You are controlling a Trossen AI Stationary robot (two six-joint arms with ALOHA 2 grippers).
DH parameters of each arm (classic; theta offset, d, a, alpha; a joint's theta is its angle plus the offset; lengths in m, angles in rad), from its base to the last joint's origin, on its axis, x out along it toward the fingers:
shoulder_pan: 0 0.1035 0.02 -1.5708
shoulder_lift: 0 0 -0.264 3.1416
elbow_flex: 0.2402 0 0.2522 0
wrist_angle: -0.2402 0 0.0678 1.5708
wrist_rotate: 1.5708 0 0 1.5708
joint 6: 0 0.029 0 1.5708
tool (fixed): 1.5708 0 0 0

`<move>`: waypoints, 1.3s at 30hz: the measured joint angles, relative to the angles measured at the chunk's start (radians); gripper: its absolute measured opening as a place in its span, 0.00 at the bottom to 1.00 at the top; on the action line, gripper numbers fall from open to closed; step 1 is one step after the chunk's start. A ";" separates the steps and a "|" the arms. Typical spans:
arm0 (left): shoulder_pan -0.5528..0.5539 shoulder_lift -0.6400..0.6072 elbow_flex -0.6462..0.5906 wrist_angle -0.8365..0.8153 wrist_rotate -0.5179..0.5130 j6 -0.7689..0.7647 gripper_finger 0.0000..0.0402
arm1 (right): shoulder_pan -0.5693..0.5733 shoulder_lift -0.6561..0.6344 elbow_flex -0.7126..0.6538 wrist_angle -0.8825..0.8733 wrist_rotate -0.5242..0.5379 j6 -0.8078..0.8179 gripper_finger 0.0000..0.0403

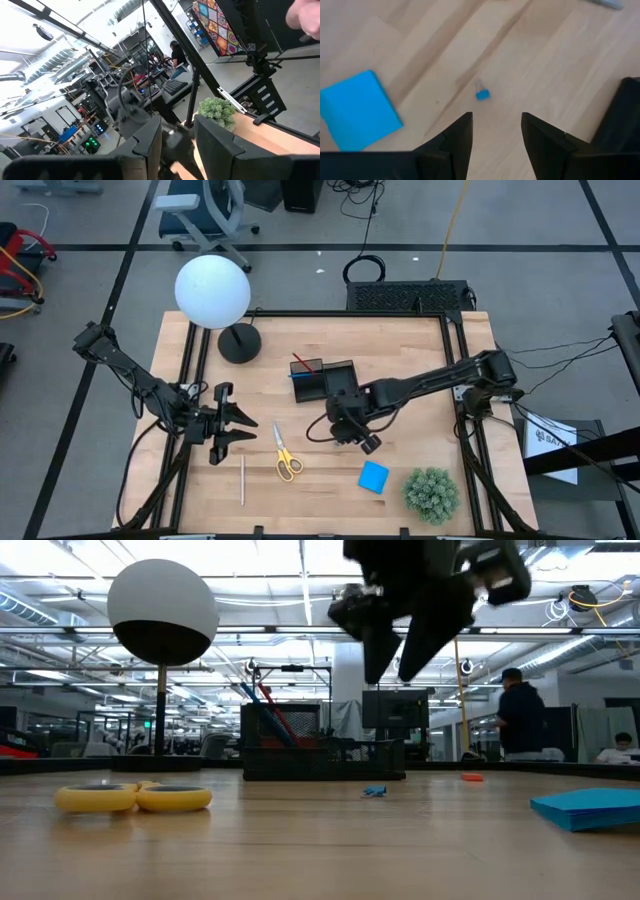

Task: Pick and place office supplies into organizer
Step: Put the blue binder clip into the desk organizer

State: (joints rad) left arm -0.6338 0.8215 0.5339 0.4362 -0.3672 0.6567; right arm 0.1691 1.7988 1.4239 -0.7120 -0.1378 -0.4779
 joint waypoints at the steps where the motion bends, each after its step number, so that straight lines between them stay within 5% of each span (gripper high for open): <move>1: 0.000 0.000 0.000 0.000 0.000 0.000 0.31 | -0.005 0.013 0.000 0.010 0.001 -0.011 0.40; 39: 0.000 0.000 0.000 -0.021 -0.053 -0.001 0.31 | 0.025 0.270 0.006 0.159 -0.057 -0.145 0.41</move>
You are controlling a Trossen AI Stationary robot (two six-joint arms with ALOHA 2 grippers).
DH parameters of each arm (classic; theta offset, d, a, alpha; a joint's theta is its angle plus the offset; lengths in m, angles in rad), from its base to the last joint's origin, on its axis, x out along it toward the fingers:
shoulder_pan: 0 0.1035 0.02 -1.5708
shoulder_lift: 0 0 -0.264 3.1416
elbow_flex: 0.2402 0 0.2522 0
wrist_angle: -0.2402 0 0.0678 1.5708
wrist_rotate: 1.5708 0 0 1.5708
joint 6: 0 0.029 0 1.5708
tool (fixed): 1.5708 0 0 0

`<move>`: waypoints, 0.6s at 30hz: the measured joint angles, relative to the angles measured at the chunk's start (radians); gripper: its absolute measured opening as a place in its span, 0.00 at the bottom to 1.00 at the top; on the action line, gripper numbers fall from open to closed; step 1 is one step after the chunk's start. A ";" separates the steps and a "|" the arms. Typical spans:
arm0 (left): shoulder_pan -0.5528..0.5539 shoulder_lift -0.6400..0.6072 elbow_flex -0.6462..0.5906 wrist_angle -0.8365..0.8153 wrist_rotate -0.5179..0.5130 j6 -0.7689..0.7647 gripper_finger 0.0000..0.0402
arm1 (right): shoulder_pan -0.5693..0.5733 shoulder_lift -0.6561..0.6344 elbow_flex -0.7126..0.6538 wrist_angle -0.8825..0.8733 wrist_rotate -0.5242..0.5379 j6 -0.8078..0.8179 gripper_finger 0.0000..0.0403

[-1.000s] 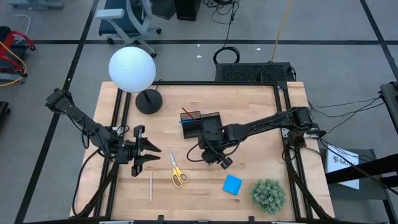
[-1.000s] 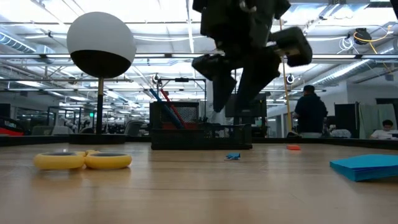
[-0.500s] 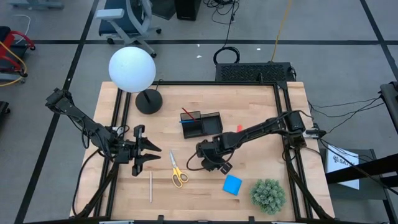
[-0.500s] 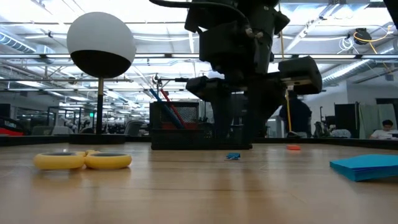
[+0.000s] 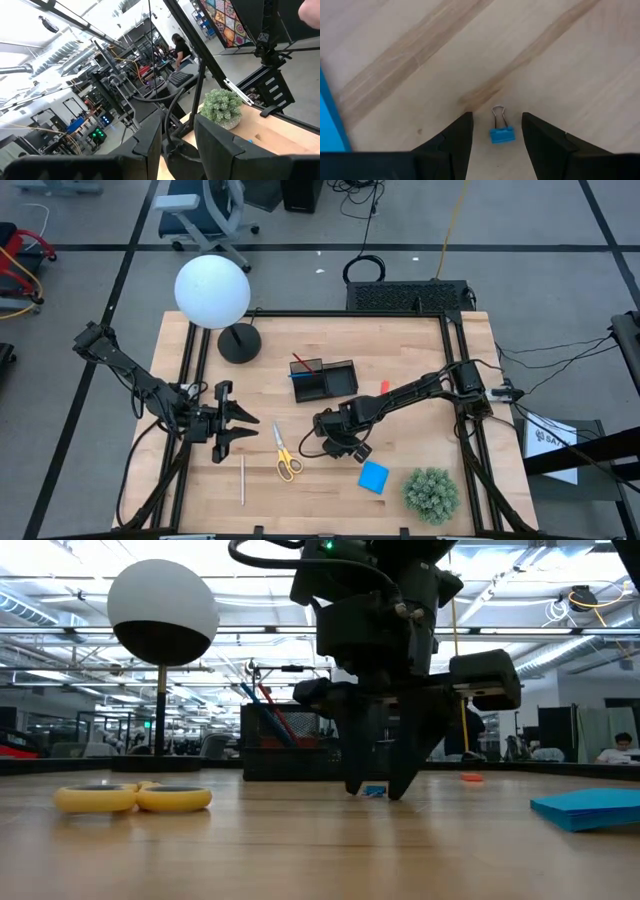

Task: Pick and place office supplies into organizer
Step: Put the blue binder clip into the desk organizer

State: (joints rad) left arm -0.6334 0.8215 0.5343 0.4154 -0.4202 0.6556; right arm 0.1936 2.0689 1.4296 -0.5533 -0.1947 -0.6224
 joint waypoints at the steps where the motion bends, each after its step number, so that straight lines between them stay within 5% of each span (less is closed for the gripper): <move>1: 0.000 0.000 0.000 0.000 0.000 0.000 0.31 | 0.000 0.000 0.000 -0.002 -0.001 0.000 0.41; 10: 0.000 0.000 0.000 0.000 0.000 -0.001 0.31 | -0.001 0.003 0.000 -0.064 0.006 0.004 0.40; 18: 0.000 0.000 0.000 0.000 0.000 -0.001 0.31 | -0.004 0.006 0.018 -0.093 -0.018 -0.001 0.27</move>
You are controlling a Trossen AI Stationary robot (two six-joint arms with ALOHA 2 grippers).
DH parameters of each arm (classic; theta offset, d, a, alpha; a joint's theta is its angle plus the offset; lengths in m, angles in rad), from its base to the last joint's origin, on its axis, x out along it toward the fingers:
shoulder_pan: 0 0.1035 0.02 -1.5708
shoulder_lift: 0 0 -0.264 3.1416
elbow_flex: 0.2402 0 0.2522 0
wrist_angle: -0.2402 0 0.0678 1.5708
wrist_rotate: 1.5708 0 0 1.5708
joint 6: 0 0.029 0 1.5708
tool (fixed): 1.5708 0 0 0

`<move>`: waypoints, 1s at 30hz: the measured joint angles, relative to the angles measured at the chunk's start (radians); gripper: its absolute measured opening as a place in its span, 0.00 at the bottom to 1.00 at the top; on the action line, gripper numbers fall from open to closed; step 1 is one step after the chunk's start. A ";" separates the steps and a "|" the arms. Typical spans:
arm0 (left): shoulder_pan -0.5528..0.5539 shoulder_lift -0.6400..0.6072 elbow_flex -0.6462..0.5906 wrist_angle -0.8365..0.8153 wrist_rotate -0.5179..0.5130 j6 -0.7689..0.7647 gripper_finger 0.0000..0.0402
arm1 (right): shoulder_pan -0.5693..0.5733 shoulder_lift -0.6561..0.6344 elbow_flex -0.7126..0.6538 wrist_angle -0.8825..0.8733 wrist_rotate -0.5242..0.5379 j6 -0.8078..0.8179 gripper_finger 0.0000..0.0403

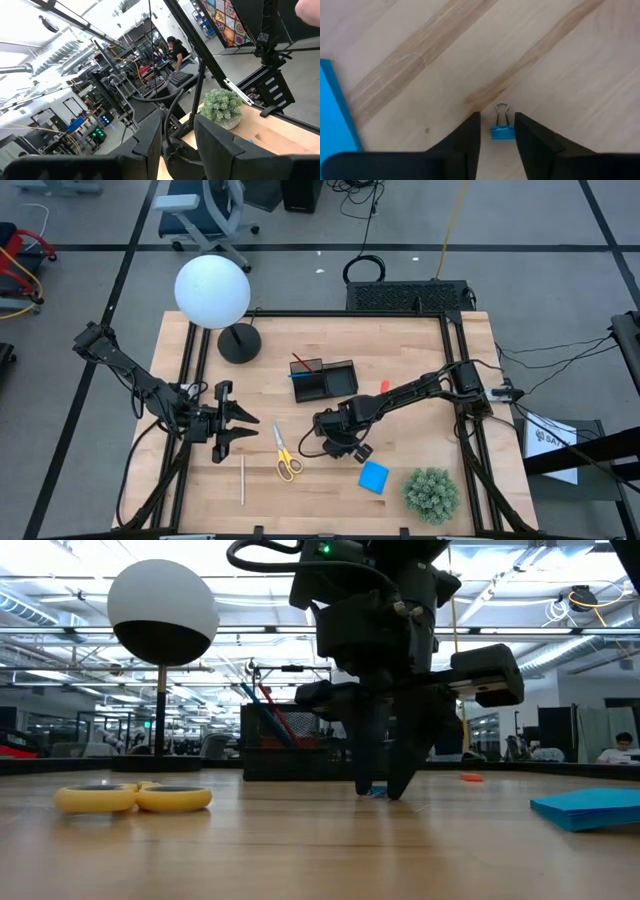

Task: Pick and place office supplies into organizer
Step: Put the blue binder clip into the desk organizer

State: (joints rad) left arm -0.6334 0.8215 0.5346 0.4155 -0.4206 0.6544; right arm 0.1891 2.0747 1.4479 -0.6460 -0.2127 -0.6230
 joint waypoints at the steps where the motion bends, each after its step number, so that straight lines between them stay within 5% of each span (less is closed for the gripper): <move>1: 0.000 0.000 0.000 0.000 0.000 0.000 0.31 | 0.000 0.000 0.003 -0.003 0.000 -0.005 0.25; 10: 0.000 0.000 0.000 0.000 0.000 -0.001 0.31 | 0.001 0.002 0.014 -0.022 -0.002 -0.025 0.11; 30: 0.000 0.000 0.000 0.001 0.000 0.005 0.31 | -0.010 -0.041 0.092 -0.080 0.004 -0.017 0.11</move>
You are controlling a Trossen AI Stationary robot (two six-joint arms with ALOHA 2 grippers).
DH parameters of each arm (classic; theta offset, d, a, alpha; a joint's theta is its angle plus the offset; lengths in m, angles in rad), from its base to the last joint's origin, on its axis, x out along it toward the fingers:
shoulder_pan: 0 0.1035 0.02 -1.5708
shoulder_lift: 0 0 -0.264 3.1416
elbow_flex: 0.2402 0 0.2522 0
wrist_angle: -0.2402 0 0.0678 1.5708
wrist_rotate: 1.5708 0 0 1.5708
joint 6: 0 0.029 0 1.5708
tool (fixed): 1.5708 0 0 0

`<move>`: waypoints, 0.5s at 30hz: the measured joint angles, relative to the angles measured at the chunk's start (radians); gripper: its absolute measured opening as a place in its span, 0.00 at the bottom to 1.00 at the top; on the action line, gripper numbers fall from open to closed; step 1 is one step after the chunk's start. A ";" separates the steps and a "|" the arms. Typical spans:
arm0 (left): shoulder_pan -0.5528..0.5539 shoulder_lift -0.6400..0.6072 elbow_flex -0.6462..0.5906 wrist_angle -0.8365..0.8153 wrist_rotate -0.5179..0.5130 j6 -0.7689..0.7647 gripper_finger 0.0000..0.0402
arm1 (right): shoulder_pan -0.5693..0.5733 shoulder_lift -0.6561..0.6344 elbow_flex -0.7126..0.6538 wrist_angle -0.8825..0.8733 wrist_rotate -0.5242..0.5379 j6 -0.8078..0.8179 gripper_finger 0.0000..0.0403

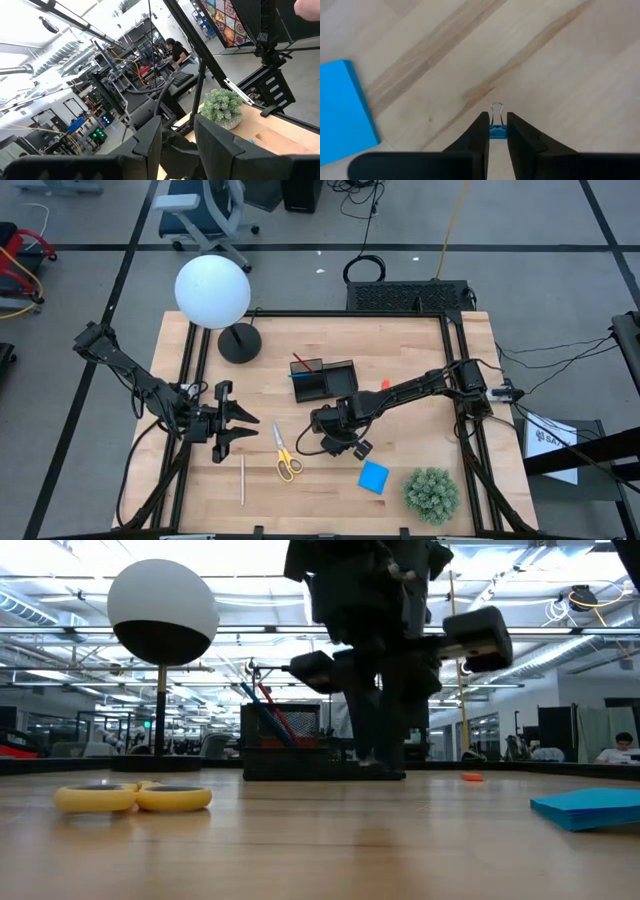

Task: Pick and place office supplies into organizer
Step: Put the blue binder clip into the desk organizer

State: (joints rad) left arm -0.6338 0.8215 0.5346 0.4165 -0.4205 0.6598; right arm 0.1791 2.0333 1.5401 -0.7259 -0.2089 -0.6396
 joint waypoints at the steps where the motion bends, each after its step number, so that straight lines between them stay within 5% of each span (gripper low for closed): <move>1: 0.000 0.000 0.000 0.001 0.000 0.000 0.31 | -0.002 -0.004 0.005 -0.007 0.003 -0.001 0.11; 15: 0.000 0.000 0.000 0.001 0.000 0.000 0.31 | -0.099 -0.050 0.010 0.020 0.182 -0.013 0.11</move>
State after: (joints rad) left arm -0.6338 0.8215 0.5346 0.4179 -0.4206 0.6598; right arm 0.0797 1.9831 1.5505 -0.7057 -0.0272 -0.6529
